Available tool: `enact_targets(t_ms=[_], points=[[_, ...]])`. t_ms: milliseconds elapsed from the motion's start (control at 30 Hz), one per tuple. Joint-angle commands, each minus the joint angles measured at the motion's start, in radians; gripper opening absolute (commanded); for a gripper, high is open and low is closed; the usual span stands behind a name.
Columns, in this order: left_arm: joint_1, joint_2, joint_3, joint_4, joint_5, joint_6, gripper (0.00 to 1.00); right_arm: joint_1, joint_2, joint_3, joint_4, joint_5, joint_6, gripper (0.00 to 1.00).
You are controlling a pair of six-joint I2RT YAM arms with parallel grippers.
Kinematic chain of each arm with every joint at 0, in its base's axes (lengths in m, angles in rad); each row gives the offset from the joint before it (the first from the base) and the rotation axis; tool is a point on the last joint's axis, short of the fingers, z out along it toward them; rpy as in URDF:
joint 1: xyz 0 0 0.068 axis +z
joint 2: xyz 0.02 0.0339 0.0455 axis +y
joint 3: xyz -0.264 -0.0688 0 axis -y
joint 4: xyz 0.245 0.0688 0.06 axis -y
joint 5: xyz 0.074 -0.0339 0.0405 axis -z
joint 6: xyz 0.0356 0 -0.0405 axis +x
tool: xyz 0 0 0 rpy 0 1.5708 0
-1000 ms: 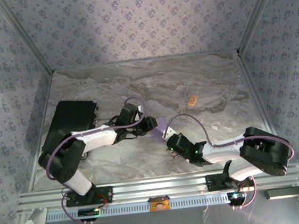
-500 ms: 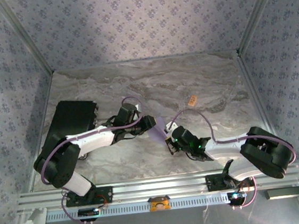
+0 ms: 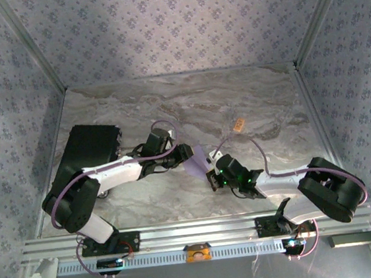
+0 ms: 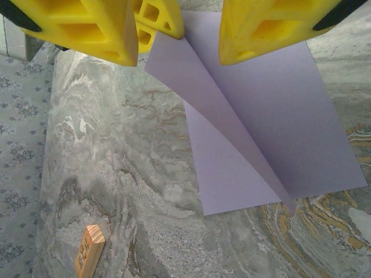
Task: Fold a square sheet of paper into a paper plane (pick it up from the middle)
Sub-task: Fourth fold the wing at the center of the table.
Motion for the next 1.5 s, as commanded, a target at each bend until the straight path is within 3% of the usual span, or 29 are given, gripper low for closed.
enact_targets(t_ms=[0,967,1167,1467], points=[[-0.006,0.012,-0.001,-0.008,-0.004,0.004,0.4,-0.006,-0.001,-0.006,-0.011,-0.009,0.024,0.01],[-0.007,0.012,-0.008,-0.011,-0.012,-0.009,0.39,0.003,0.017,0.0,-0.022,0.0,0.044,0.03],[-0.006,0.018,-0.009,-0.004,-0.006,-0.009,0.33,-0.007,0.051,0.008,0.012,-0.071,0.072,0.02],[-0.007,0.033,-0.01,0.004,0.0,-0.009,0.28,-0.107,0.092,0.015,0.068,-0.314,0.182,0.02]])
